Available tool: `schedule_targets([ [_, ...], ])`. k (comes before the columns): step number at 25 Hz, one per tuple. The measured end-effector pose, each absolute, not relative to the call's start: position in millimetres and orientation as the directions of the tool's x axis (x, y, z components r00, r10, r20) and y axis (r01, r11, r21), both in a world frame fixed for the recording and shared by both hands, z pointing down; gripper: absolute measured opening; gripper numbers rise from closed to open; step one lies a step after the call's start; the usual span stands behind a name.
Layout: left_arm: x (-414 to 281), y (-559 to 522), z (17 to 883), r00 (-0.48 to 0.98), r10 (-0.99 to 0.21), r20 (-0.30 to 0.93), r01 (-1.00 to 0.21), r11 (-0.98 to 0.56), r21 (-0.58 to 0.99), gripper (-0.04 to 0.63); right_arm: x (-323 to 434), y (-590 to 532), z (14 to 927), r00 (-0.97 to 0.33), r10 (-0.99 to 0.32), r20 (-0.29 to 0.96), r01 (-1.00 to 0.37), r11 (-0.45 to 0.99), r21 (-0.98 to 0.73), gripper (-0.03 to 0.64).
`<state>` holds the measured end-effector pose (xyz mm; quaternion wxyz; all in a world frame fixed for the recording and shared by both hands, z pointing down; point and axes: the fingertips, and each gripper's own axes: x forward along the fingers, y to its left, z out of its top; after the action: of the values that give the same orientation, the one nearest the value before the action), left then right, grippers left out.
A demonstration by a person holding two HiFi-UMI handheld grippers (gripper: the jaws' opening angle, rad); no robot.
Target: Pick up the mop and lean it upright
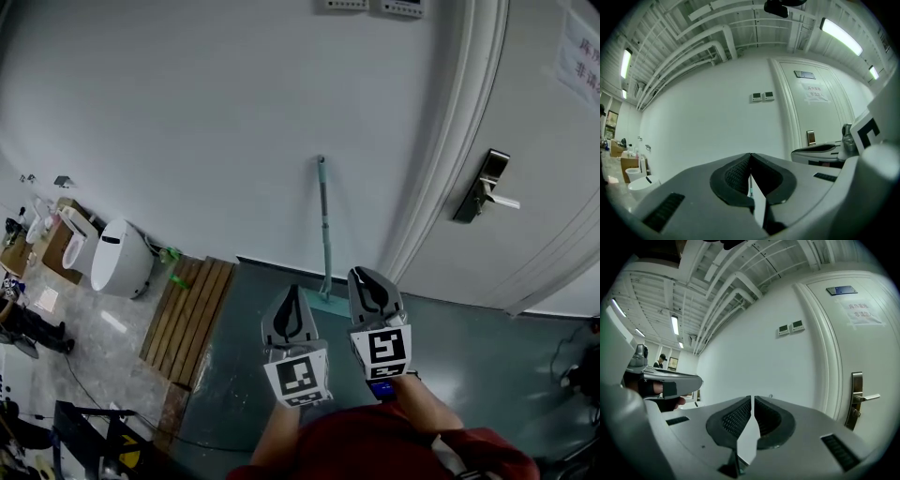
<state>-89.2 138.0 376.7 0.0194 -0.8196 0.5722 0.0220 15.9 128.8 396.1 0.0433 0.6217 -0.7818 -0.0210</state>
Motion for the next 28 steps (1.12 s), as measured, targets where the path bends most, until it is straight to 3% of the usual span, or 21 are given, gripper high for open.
schedule_targets([
  [11,-124,82,382,0.415,-0.907,-0.069,-0.910,-0.415,-0.007,0.013,-12,77,404,-0.142,-0.989,0.050,-0.984,0.146,0.099,0.020],
  [28,-79,-73,380,0.420,-0.905,-0.065,-0.907,-0.419,-0.033,0.012,26,-81,407,-0.148,-0.988,0.046,-0.985,0.151,0.079,0.020],
])
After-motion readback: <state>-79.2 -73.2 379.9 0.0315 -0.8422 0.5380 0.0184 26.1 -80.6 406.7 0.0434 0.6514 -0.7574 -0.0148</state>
